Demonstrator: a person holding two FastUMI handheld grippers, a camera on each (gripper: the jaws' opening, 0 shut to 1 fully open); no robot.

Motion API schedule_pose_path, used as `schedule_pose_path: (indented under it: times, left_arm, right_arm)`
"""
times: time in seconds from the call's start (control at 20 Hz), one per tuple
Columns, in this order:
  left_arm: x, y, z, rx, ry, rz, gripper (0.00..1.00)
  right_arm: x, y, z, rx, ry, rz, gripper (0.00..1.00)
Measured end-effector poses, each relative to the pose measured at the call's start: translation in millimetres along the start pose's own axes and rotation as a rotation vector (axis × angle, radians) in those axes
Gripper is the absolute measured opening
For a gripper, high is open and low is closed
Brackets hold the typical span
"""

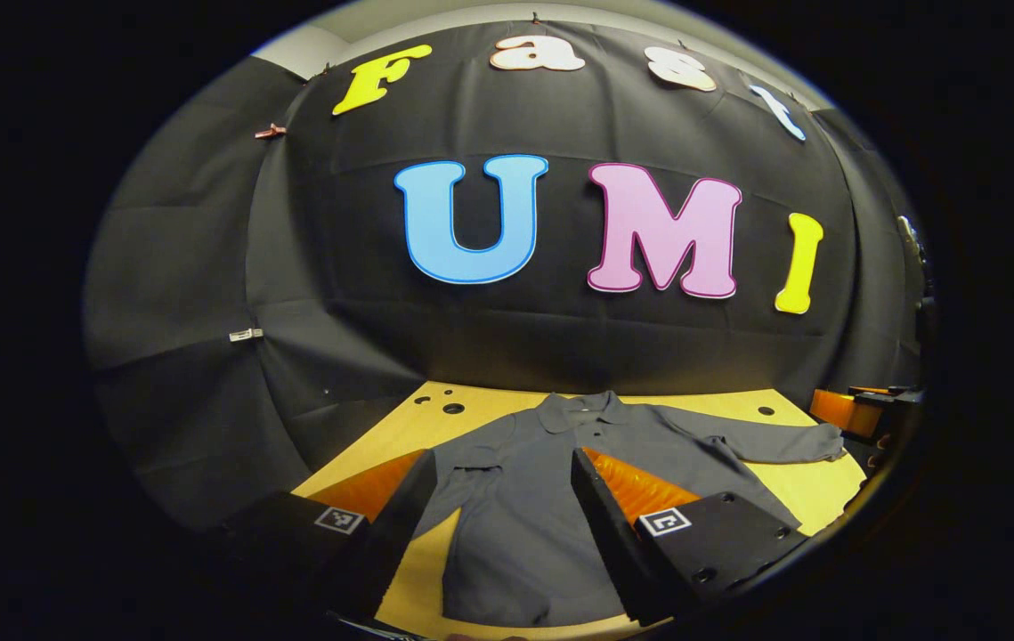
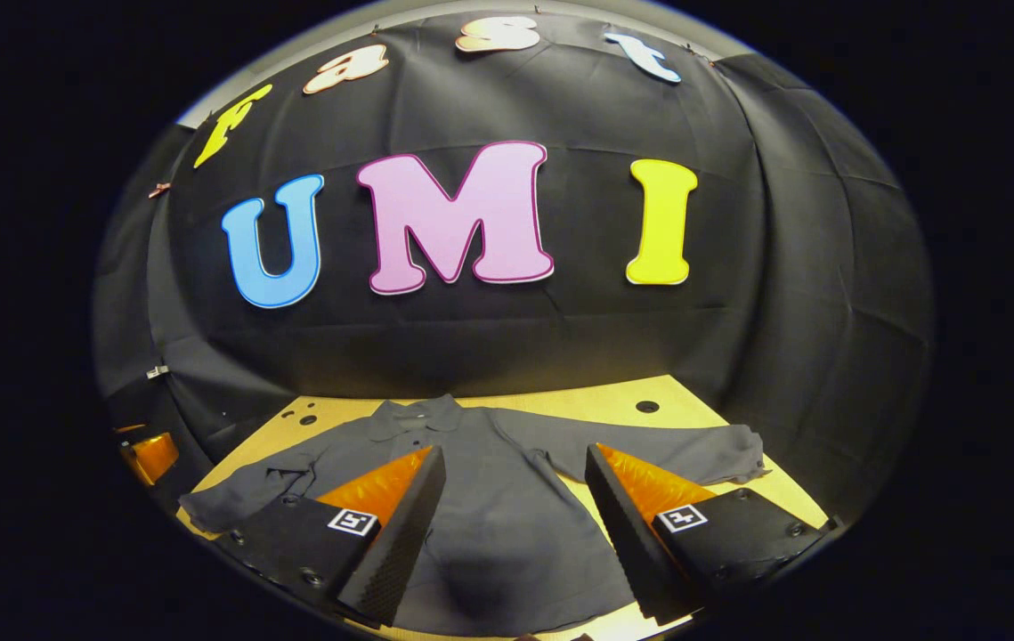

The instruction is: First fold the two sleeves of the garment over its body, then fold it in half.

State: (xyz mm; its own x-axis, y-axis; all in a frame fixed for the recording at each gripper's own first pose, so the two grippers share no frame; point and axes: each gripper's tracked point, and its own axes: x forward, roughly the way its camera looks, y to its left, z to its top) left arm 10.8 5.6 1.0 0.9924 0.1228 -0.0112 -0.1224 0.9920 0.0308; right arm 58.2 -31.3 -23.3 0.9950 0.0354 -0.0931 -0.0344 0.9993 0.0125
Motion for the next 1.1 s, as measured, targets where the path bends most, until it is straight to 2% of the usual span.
schedule_pose_path:
  times: [0.25, 0.3, 0.4, 0.45, 0.5, 0.7, 0.75, 0.8, 1.1]
  left_arm:
    - [1, -2, -5, 0.008, 0.026, 0.027, 0.96]
    - [2, -1, -7, 0.008, 0.030, 0.034, 0.92]
    - [4, -2, -10, 0.000, 0.045, 0.050, 0.96]
    - [5, -3, -12, -0.006, 0.052, 0.055, 0.92]
    - [6, -3, -15, -0.010, 0.059, 0.062, 0.96]
    - [14, -5, -25, -0.012, 0.096, 0.089, 0.96]
    - [16, -6, -26, -0.014, 0.106, 0.093, 0.92]
    - [16, -7, -30, -0.017, 0.115, 0.095, 0.96]
    - [35, -22, -43, -0.035, 0.175, 0.096, 0.96]
  right_arm:
    - [27, -34, -6, 0.005, 0.033, -0.042, 0.98]
    - [34, -43, -8, 0.004, 0.042, -0.054, 0.98]
    - [47, -64, -16, 0.005, 0.070, -0.086, 0.98]
    - [55, -75, -19, 0.011, 0.081, -0.099, 0.98]
    - [63, -87, -20, 0.018, 0.089, -0.116, 0.98]
    - [85, -135, -29, 0.054, 0.109, -0.191, 0.98]
    - [89, -148, -33, 0.066, 0.123, -0.211, 0.98]
    - [95, -159, -37, 0.080, 0.135, -0.228, 0.98]
    - [124, -228, -61, 0.150, 0.198, -0.337, 0.98]
